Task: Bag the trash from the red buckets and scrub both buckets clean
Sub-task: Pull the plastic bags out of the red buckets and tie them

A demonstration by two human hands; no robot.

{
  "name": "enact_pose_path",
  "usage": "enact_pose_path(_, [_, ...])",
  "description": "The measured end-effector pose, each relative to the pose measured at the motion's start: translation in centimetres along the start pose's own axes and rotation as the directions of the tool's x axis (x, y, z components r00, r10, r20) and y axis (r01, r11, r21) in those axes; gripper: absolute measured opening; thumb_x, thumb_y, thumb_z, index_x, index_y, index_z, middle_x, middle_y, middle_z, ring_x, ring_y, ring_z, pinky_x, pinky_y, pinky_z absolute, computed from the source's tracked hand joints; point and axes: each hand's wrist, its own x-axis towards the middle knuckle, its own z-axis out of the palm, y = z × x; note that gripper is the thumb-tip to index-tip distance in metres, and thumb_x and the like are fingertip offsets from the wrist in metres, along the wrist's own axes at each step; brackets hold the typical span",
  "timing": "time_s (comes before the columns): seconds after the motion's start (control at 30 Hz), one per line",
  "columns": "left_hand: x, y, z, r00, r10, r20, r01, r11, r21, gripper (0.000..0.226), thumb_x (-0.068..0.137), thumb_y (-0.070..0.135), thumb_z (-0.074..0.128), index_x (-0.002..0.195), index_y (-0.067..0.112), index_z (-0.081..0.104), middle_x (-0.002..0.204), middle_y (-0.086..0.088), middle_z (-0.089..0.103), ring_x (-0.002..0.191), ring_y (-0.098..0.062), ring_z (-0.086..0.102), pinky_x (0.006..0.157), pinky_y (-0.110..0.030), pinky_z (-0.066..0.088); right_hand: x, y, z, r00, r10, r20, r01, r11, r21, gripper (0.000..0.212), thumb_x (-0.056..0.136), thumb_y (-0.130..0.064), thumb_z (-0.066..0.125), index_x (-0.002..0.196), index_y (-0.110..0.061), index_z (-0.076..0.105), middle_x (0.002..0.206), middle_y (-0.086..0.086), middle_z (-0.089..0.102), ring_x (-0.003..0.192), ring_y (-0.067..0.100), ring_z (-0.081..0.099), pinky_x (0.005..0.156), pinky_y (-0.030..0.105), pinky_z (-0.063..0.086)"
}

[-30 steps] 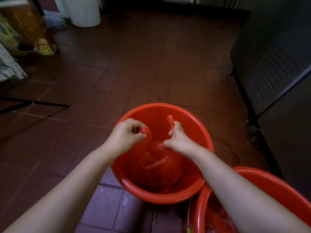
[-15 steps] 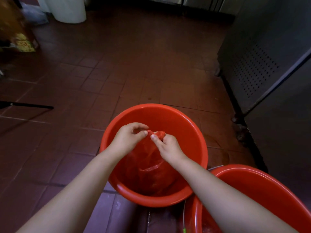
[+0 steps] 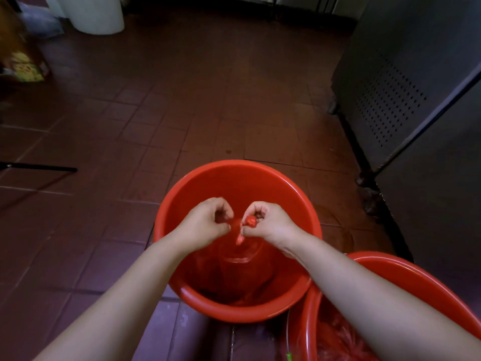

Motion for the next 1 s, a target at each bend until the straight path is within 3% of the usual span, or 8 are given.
enact_pose_path(0.1, [0.7, 0.1, 1.1, 0.999, 0.013, 0.040, -0.014, 1.000, 0.006, 0.034, 0.086, 0.004, 0.056, 0.112, 0.026, 0.059, 0.109, 0.006, 0.061, 0.105, -0.013, 0.053, 0.091, -0.031, 0.042, -0.1, -0.2, 0.0, 0.993, -0.105, 0.057, 0.115, 0.971, -0.209, 0.035, 0.066, 0.019, 0.066, 0.070, -0.014, 0.056, 0.064, -0.002, 0.059, 0.055, 0.000, 0.056, 0.055, 0.014, 0.044])
enact_pose_path(0.27, [0.7, 1.1, 1.5, 0.968, -0.190, 0.162, 0.222, 0.952, -0.211, 0.031, 0.094, 0.010, 0.050, 0.120, 0.027, 0.056, 0.105, -0.002, 0.066, 0.093, -0.012, 0.063, 0.080, -0.025, 0.051, 0.3, 1.4, -0.1, 0.923, -0.384, -0.019, 0.308, 0.769, -0.560, 0.039, 0.067, 0.008, 0.066, 0.070, -0.028, 0.052, 0.064, -0.015, 0.057, 0.063, -0.002, 0.055, 0.056, 0.020, 0.043])
enact_pose_path(0.4, [0.8, 1.3, 1.3, 0.897, -0.280, 0.341, 0.390, 0.864, -0.318, 0.026, 0.093, 0.003, 0.050, 0.112, 0.017, 0.063, 0.082, -0.005, 0.069, 0.078, -0.010, 0.064, 0.075, -0.017, 0.050, 0.7, 2.2, 0.2, 0.851, -0.521, -0.069, 0.345, 0.654, -0.673, 0.027, 0.068, -0.003, 0.070, 0.071, -0.024, 0.053, 0.067, -0.014, 0.051, 0.066, 0.006, 0.048, 0.059, 0.025, 0.037])
enact_pose_path(0.5, [1.2, 0.7, 1.2, 0.893, -0.334, 0.302, 0.407, 0.886, -0.223, 0.015, 0.088, 0.008, 0.061, 0.095, 0.018, 0.070, 0.080, 0.003, 0.068, 0.077, -0.009, 0.063, 0.080, -0.025, 0.050, 1.1, 2.5, 0.2, 0.798, -0.603, -0.018, 0.407, 0.560, -0.721, 0.018, 0.068, -0.006, 0.069, 0.071, -0.019, 0.057, 0.077, -0.006, 0.053, 0.076, 0.014, 0.049, 0.066, 0.026, 0.038])
enact_pose_path(0.6, [1.2, 0.3, 1.4, 0.917, -0.333, 0.220, 0.381, 0.895, -0.233, 0.004, 0.084, 0.014, 0.068, 0.084, 0.017, 0.071, 0.076, 0.004, 0.067, 0.072, -0.008, 0.060, 0.074, -0.026, 0.049, 1.4, 2.4, -0.4, 0.837, -0.548, -0.015, 0.362, 0.573, -0.735, 0.015, 0.068, -0.012, 0.074, 0.074, -0.019, 0.063, 0.080, -0.003, 0.053, 0.081, 0.017, 0.050, 0.067, 0.029, 0.042])
enact_pose_path(0.7, [1.4, -0.5, 1.4, 0.955, -0.297, 0.024, 0.291, 0.947, 0.138, 0.007, 0.086, 0.030, 0.065, 0.080, 0.029, 0.070, 0.082, 0.007, 0.067, 0.091, -0.010, 0.052, 0.075, -0.027, 0.042, 1.1, 2.1, -0.8, 0.901, -0.433, 0.042, 0.340, 0.639, -0.690, 0.008, 0.076, -0.019, 0.072, 0.083, -0.018, 0.068, 0.081, -0.002, 0.061, 0.081, 0.018, 0.058, 0.068, 0.032, 0.046])
enact_pose_path(0.83, [0.5, -1.7, -0.9, 0.987, 0.094, -0.134, 0.041, 0.650, 0.758, 0.011, 0.076, 0.030, 0.071, 0.073, 0.019, 0.069, 0.072, 0.002, 0.065, 0.083, -0.026, 0.054, 0.063, -0.032, 0.043, 0.6, 2.6, -2.9, 0.971, -0.212, 0.105, 0.197, 0.476, -0.857, 0.010, 0.088, -0.026, 0.060, 0.094, -0.018, 0.062, 0.095, 0.004, 0.066, 0.092, 0.029, 0.062, 0.075, 0.038, 0.047])
enact_pose_path(1.0, [-1.3, -0.7, -3.8, 0.946, 0.325, 0.007, -0.150, 0.418, 0.896, 0.009, 0.066, 0.019, 0.058, 0.057, 0.020, 0.059, 0.051, 0.005, 0.053, 0.060, -0.024, 0.051, 0.057, -0.031, 0.026, 0.2, 0.1, -4.3, 0.944, -0.100, 0.314, 0.329, 0.262, -0.907, 0.018, 0.095, -0.027, 0.049, 0.107, -0.019, 0.060, 0.107, 0.005, 0.064, 0.100, 0.030, 0.059, 0.080, 0.039, 0.047])
